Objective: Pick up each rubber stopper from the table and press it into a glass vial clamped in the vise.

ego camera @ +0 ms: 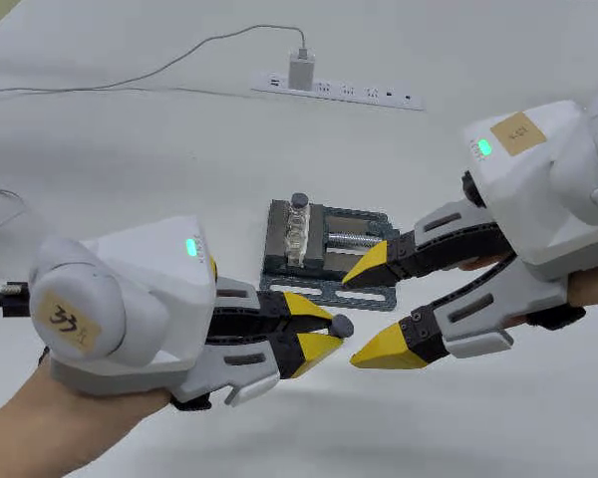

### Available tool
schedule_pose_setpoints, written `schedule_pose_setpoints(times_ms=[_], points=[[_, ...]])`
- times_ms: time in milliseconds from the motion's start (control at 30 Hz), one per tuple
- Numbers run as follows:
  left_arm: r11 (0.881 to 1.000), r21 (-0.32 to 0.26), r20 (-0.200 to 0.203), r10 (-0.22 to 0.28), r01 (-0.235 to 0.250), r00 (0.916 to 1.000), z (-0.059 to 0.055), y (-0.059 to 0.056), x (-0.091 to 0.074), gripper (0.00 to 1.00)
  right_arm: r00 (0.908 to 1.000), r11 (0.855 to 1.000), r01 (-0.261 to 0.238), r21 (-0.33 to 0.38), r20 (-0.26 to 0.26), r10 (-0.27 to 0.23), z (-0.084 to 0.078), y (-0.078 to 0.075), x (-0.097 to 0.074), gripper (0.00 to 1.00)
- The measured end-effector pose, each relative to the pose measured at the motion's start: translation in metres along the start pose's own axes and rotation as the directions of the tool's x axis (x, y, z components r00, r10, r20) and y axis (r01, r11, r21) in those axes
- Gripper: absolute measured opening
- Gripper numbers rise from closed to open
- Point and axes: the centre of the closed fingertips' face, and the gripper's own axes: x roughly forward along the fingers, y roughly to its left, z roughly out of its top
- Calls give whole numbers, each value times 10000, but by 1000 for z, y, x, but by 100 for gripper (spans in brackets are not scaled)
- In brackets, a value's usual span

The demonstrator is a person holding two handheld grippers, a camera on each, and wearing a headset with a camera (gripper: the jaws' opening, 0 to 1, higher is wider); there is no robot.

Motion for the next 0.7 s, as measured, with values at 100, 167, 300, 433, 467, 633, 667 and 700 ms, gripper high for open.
schedule_pose_setpoints(times_ms=[100,167,300,433,467,633,667,700], points=[[10000,11,-16,-64,64,10000,0,-1,0,4,9998,9998,-146,-146,-135,144,-1,3,1,25],[9999,13,-50,-101,101,9999,-1,-2,0,4,9995,9996,-238,-145,-187,235,-3,4,2,23],[9999,6,-95,-167,167,9998,-2,-3,1,4,9989,9990,-341,-277,-344,331,-5,6,3,20],[9997,28,-112,-245,246,9996,-3,-5,1,4,9976,9982,-434,-414,-550,411,-8,8,4,18],[9997,21,-113,-256,257,9996,-3,-5,1,4,9975,9980,-442,-461,-566,416,-8,8,4,18],[9995,14,-118,-324,324,9994,-3,-7,2,4,9962,9971,-532,-542,-714,492,-9,11,6,17],[9995,16,-129,-326,327,9994,-3,-6,2,4,9961,9972,-530,-533,-735,490,-9,11,6,16],[9994,6,-141,-345,346,9993,-3,-7,2,4,9959,9971,-534,-535,-752,493,-9,11,6,16]])
